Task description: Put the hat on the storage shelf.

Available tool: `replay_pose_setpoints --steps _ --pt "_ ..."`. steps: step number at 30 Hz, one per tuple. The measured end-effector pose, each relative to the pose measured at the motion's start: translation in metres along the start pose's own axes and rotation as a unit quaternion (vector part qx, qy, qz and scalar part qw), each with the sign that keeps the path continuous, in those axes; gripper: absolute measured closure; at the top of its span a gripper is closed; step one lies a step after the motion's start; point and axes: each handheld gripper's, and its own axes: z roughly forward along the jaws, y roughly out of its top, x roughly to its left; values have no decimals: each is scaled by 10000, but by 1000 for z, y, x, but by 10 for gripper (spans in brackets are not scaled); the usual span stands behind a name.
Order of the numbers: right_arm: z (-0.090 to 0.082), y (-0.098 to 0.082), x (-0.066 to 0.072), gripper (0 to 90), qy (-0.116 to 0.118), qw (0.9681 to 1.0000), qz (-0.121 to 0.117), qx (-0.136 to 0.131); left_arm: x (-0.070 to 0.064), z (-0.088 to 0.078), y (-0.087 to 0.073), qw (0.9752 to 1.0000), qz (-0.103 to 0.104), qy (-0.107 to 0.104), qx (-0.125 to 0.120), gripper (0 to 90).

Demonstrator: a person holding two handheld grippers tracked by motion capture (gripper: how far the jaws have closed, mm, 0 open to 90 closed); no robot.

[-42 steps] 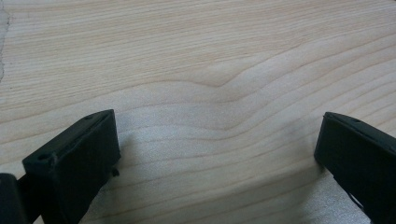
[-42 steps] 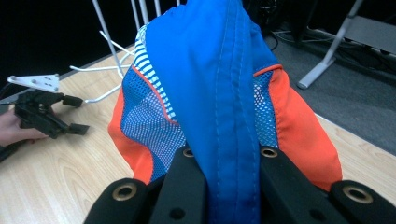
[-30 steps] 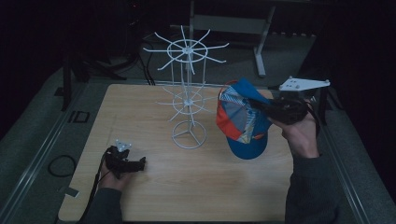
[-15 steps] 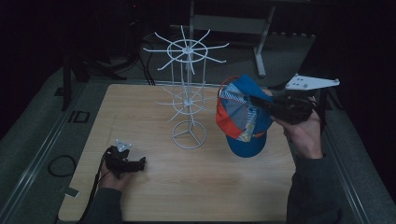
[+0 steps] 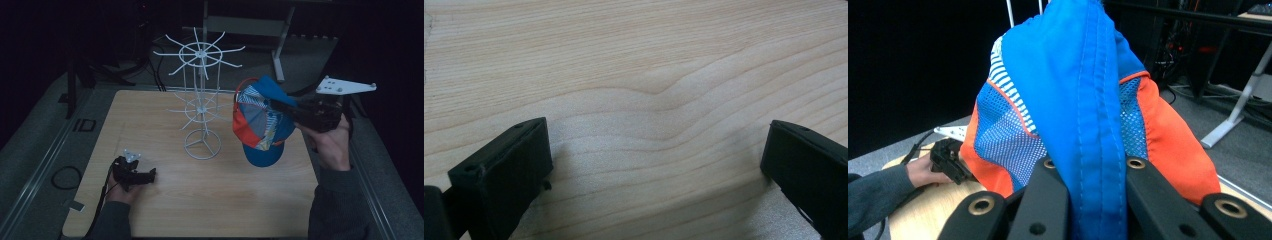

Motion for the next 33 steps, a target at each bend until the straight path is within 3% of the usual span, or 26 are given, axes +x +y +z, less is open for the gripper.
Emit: replay_pose_setpoints --steps 33 --pt "-18 9 1 878 153 9977 92 -649 0 0 0 10000 7 2 -1 1"
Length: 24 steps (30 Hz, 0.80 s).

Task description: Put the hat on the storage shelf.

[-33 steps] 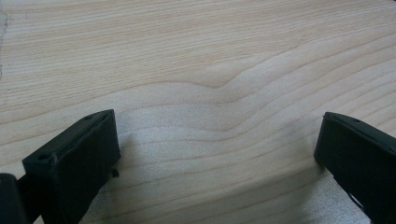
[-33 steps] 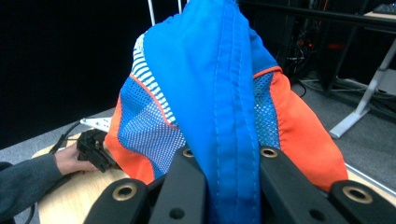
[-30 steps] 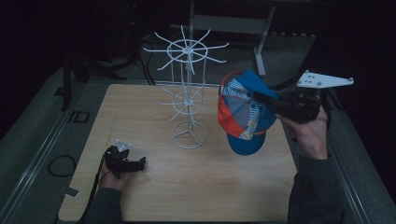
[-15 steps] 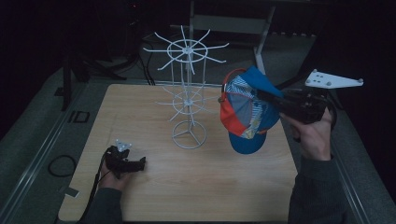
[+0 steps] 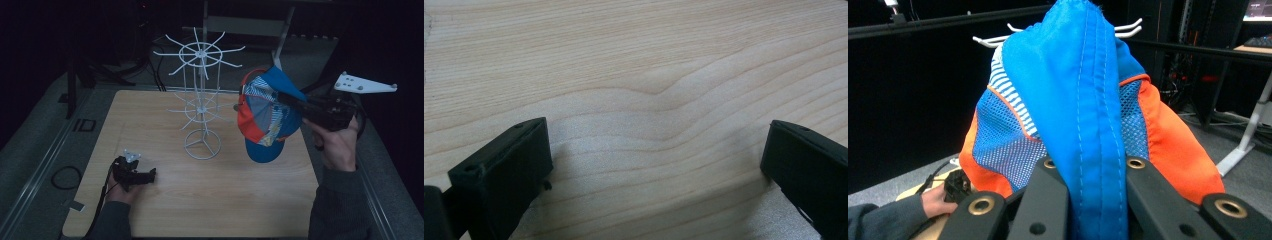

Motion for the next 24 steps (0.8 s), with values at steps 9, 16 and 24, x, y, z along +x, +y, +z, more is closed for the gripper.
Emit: replay_pose_setpoints --steps 9,16,24 --pt "3 9 -1 878 76 9998 18 -180 0 0 0 10000 -3 -2 -1 1" --pt "9 15 -2 878 153 9995 28 -274 0 0 0 10000 -4 -1 -1 1" --pt "22 18 -2 878 235 9994 -11 -254 0 0 0 10000 -4 -2 -1 1"
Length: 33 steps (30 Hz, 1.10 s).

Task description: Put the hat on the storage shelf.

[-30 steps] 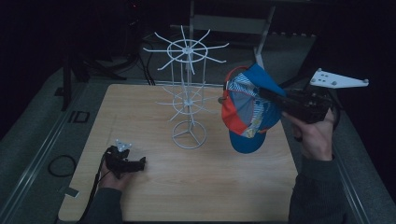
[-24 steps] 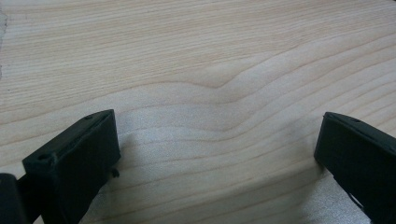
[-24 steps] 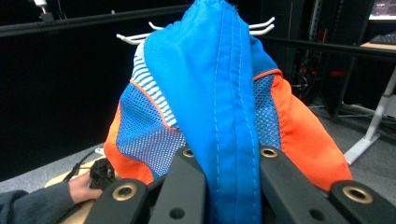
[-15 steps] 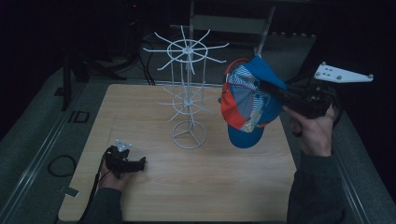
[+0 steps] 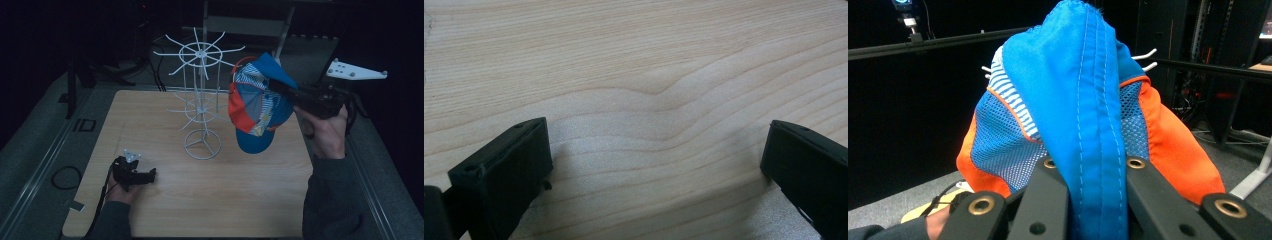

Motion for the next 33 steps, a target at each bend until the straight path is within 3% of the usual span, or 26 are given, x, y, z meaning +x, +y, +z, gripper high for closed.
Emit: replay_pose_setpoints --steps 15,23,33 --pt "23 -18 -8 878 175 9995 174 214 0 0 0 10000 0 0 0 1" --pt "42 -36 -12 876 283 9979 333 476 0 0 0 10000 1 1 1 1" --pt "61 -44 -12 875 326 9964 372 694 0 0 0 10000 7 -3 9 1"
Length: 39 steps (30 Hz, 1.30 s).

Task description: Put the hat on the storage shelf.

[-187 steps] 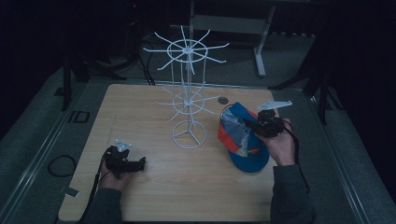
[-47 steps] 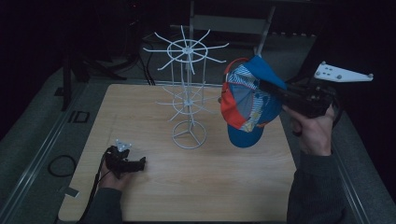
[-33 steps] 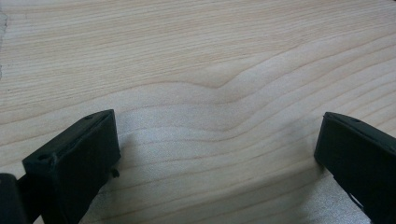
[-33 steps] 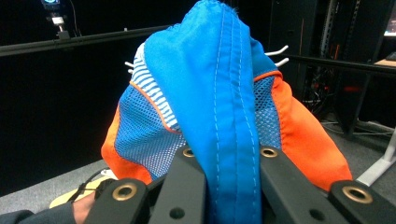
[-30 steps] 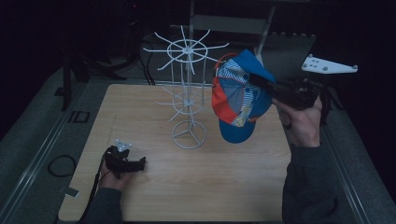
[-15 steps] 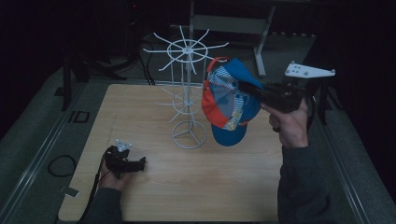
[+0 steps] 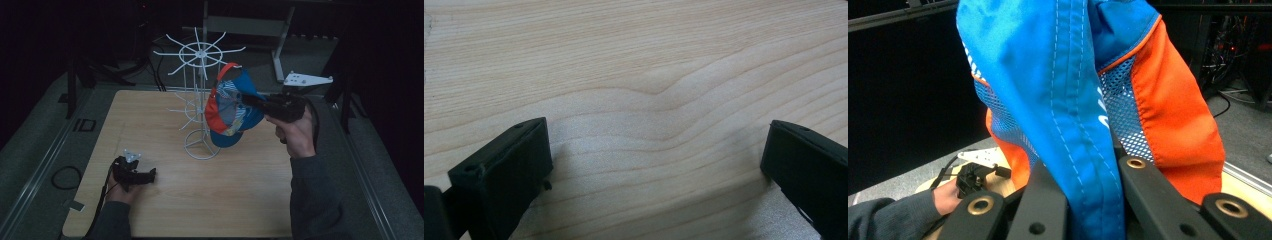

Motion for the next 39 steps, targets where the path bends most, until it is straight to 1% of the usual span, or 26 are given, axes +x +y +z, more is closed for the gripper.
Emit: replay_pose_setpoints --steps 2,9,12,20,21,22,23,25,28,30,33,35,39 --pt "2 0 0 875 7 10000 9 16 0 0 0 10000 2 0 1 1" --pt "9 0 4 874 -102 9999 -83 110 0 0 0 10000 -3 -3 0 1" --pt "11 -1 4 856 -144 9997 -115 175 0 0 0 10000 -7 -6 5 1" --pt "10 -4 8 680 -380 9983 -289 332 0 0 0 10000 -9 -10 6 1" --pt "10 -4 8 680 -380 9983 -289 332 0 0 0 10000 -9 -10 6 1" --pt "10 -4 8 647 -423 9980 -307 345 0 0 0 10000 -11 -10 5 1" --pt "9 -4 9 594 -492 9975 -351 378 0 0 0 10000 -9 -9 8 1" --pt "9 -5 9 528 -557 9968 -364 434 0 0 0 10000 -10 -10 7 1" --pt "10 -8 9 429 -713 9951 -451 523 0 0 0 10000 -10 -9 6 1" --pt "11 -11 8 370 -880 9931 -489 597 0 0 0 10000 -10 -11 7 1" --pt "12 -15 6 286 -1017 9914 -488 670 0 0 0 10000 -10 -8 5 1" --pt "12 -16 6 260 -1124 9898 -506 708 0 0 0 10000 -8 -9 9 1" --pt "12 -18 6 203 -1225 9881 -548 753 0 0 0 10000 -8 -10 7 1"
